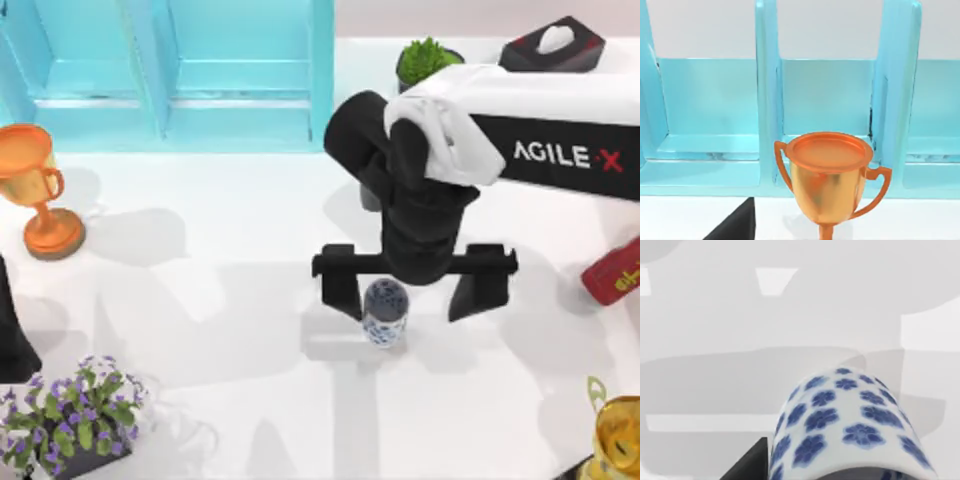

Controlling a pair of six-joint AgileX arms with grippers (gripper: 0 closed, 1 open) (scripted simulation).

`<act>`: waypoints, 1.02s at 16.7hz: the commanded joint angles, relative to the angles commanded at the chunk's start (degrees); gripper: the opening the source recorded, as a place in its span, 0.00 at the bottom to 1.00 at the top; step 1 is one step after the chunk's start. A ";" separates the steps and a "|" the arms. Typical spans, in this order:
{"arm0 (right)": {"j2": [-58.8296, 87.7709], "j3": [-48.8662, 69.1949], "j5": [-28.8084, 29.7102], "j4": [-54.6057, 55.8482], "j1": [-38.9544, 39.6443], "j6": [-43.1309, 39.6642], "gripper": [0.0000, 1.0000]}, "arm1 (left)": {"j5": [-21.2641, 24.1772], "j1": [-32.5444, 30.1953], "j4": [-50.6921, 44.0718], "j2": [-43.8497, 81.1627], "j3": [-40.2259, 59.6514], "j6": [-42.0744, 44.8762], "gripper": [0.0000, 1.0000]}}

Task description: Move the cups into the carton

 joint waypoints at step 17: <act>0.00 0.00 0.00 0.00 0.00 0.00 0.00 | 0.00 0.00 0.00 0.00 0.00 0.00 1.00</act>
